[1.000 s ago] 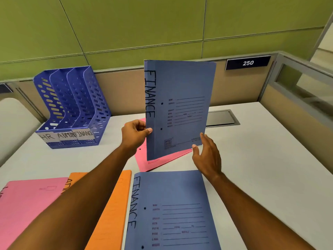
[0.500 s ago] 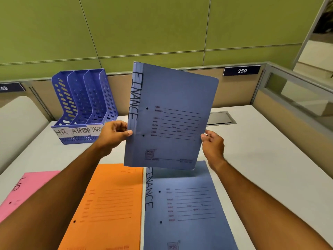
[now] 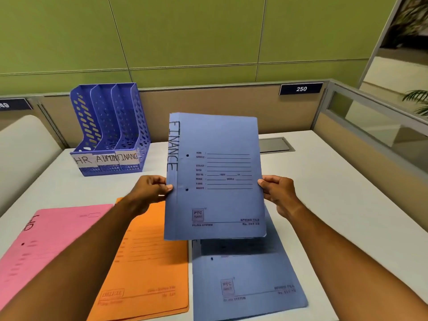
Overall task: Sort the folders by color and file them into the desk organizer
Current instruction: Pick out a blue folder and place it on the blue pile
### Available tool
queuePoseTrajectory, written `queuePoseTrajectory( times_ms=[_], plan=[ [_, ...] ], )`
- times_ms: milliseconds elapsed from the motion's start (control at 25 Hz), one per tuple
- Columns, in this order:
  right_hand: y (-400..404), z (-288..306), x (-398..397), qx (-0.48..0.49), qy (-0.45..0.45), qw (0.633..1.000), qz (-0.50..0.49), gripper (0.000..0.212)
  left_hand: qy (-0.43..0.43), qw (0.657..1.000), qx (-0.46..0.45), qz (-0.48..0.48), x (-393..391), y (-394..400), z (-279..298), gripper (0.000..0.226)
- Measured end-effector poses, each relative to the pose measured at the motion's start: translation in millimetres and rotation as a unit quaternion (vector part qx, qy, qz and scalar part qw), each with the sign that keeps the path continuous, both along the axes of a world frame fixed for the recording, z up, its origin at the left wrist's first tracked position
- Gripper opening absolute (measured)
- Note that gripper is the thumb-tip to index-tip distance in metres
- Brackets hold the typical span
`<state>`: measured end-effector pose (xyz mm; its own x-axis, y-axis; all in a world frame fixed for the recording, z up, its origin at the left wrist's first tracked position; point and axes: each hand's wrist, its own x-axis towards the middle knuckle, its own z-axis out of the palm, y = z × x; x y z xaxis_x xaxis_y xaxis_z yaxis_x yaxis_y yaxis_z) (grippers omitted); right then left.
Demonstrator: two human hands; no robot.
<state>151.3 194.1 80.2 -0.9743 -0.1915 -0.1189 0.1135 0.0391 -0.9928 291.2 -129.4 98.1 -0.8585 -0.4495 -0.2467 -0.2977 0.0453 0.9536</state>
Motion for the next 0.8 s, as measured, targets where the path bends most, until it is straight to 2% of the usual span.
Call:
queuePoseTrajectory(
  times_ms=[400,680,800],
  plan=[
    [58.4,-31.6,25.3,0.139,-0.081,0.986,-0.043,0.010,-0.100,0.994,0.035,-0.014,27.5,59.6,-58.6,0.024],
    [67.0,-47.8,33.6,0.257,-0.114,0.958,-0.046,0.016,-0.196,0.980,0.008,-0.038,43.0,79.8,-82.8,0.012],
    [66.4,-52.4,34.9,0.327,-0.115,0.937,-0.043,0.021,-0.242,0.968,-0.001,-0.072,47.0,85.9,-84.8,0.017]
  ],
)
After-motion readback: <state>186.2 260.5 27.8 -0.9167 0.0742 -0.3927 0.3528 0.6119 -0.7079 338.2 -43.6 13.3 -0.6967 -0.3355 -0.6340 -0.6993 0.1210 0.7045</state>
